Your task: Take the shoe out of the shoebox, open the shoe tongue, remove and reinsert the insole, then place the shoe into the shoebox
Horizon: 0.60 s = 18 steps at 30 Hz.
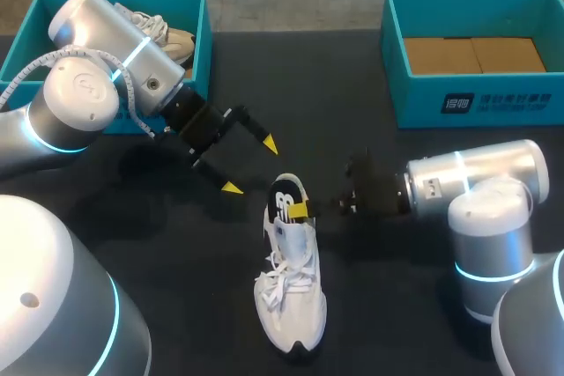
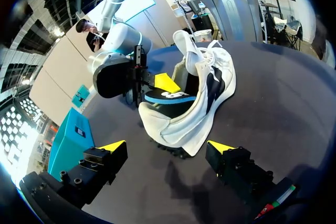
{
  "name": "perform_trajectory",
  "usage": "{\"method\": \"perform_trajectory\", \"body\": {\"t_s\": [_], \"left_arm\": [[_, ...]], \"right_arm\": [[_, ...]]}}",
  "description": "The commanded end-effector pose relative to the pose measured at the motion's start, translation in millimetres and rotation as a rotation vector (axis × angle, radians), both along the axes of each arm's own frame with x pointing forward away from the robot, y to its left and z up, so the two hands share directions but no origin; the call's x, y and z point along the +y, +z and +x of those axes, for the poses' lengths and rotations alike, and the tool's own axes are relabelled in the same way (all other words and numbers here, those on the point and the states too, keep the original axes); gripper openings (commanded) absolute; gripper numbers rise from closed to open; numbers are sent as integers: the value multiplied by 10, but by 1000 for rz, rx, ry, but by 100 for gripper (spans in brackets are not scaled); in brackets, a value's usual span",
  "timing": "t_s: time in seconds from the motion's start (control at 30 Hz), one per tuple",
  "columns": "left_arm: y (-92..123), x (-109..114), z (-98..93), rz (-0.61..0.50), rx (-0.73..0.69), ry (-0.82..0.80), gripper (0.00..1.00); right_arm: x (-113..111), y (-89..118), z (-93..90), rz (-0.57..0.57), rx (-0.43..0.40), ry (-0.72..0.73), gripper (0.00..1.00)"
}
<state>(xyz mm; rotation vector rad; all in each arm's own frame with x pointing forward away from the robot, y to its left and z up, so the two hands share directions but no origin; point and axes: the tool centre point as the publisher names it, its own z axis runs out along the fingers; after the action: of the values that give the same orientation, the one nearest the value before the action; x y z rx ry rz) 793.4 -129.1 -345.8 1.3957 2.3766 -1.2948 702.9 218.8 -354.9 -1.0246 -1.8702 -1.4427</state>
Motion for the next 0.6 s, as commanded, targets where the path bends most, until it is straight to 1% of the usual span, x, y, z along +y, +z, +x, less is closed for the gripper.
{"method": "perform_trajectory", "body": {"t_s": [0.03,0.23,0.4,0.43,0.47,0.6], "left_arm": [[-4,-9,9,4,0,-2,100],[-4,-9,9,4,0,-2,100],[-4,-9,9,4,0,-2,100],[-4,-9,9,4,0,-2,100],[-4,-9,9,4,0,-2,100],[-4,-9,9,4,0,-2,100]], "right_arm": [[26,-52,-65,-6,4,-6,0],[20,-44,-107,-5,1,-15,0],[17,0,-90,0,-17,-24,0],[20,11,-81,0,-22,-25,7],[24,23,-72,2,-29,-25,16],[35,75,-26,3,-49,-24,24]]}}
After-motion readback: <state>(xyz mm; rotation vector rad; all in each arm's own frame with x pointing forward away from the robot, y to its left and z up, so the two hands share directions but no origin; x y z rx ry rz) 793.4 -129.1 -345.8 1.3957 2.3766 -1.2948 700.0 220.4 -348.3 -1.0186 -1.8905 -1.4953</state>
